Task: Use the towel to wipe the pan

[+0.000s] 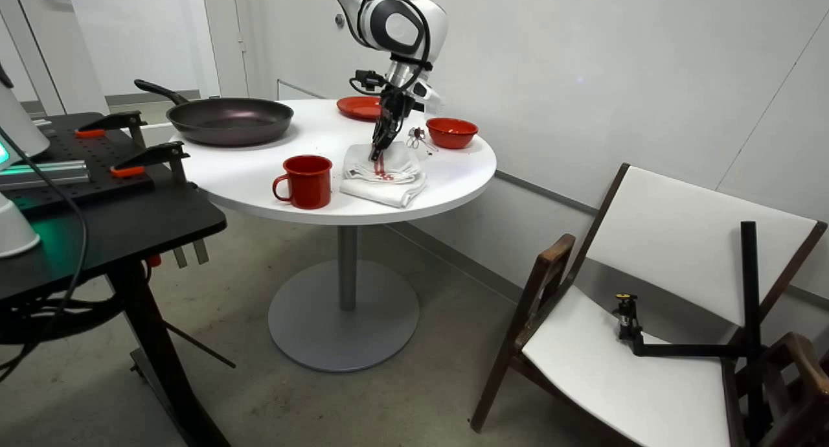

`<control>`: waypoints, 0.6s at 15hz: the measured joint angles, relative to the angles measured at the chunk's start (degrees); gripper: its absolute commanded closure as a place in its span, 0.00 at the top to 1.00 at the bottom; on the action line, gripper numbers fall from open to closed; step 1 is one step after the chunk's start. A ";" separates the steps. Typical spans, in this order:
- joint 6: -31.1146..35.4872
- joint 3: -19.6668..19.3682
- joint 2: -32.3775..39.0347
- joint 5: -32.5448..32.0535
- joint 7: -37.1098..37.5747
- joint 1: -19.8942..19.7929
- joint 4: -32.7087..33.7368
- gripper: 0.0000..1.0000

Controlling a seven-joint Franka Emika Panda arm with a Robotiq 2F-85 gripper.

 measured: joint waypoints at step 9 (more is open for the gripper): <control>10.23 -0.42 -16.64 -4.00 -10.22 0.01 -21.44 0.05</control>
